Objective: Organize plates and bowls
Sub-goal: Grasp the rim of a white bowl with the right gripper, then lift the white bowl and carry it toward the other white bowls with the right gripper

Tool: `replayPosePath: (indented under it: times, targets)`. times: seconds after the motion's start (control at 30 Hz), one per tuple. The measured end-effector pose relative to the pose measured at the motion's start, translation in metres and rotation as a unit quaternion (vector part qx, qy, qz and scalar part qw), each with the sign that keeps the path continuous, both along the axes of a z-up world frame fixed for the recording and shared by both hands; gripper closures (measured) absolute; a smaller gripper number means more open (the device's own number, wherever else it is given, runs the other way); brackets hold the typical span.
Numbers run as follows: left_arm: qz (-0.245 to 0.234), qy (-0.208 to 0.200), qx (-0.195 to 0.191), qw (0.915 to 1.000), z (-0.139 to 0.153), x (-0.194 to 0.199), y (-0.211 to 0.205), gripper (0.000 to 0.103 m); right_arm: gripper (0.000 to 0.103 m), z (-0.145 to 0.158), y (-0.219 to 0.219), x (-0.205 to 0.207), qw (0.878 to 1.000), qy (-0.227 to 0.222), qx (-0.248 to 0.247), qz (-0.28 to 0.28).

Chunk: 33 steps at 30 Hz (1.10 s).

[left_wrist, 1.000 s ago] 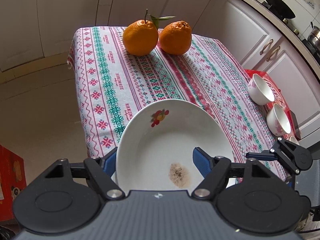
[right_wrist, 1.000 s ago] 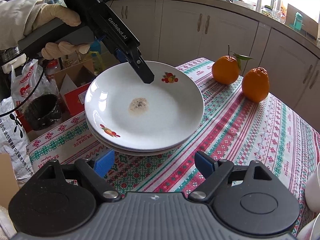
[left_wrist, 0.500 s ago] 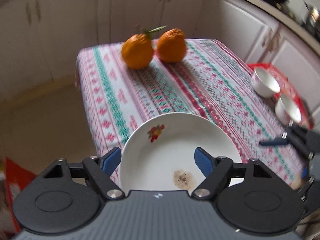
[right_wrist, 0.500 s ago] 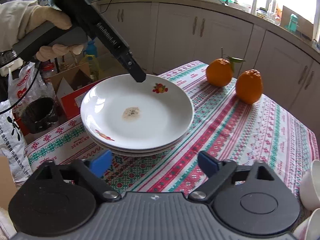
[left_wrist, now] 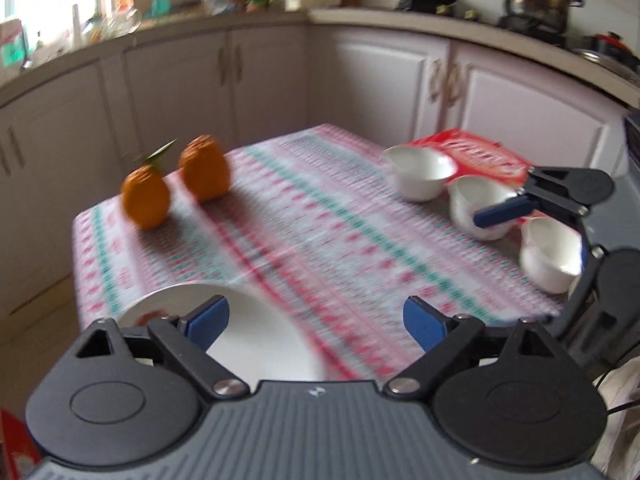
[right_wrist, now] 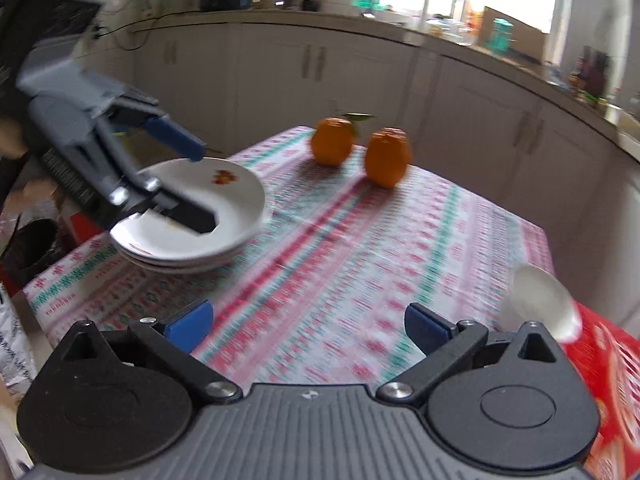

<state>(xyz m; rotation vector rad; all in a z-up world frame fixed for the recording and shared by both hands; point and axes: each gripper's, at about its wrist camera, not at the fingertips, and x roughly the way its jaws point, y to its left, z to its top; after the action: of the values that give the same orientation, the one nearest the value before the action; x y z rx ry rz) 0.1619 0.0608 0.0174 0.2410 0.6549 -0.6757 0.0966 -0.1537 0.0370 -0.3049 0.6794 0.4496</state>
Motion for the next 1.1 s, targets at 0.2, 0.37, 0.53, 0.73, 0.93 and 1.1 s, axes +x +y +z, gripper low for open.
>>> replayPosePath:
  times: [0.2,0.37,0.53,0.73,0.93,1.1]
  targets:
    - [-0.046,-0.022,-0.018,0.9985,-0.023,-0.043,-0.062,0.003,0.000,0.001,-0.068,-0.031,0.997,-0.007,-0.004,-0.079]
    - [-0.114,-0.022,-0.005,0.9932,-0.050,-0.074,-0.117,0.003,0.000,-0.005,-0.120,-0.051,0.989,0.000,0.001,-0.149]
    - [-0.165,-0.022,-0.005,0.9860,-0.064,-0.085,-0.158,0.003,0.000,-0.016,-0.157,-0.064,0.982,0.021,0.026,-0.188]
    - [-0.186,-0.018,-0.017,0.9822,-0.073,-0.087,-0.188,0.003,0.001,-0.028,-0.178,-0.062,0.978,0.045,0.064,-0.193]
    - [-0.198,-0.029,-0.003,0.9799,-0.082,-0.093,-0.201,0.005,0.011,-0.035,-0.185,-0.053,0.977,0.069,0.080,-0.186]
    - [-0.209,-0.034,-0.008,0.9772,-0.083,-0.094,-0.209,0.008,0.019,-0.039,-0.192,-0.048,0.973,0.087,0.101,-0.190]
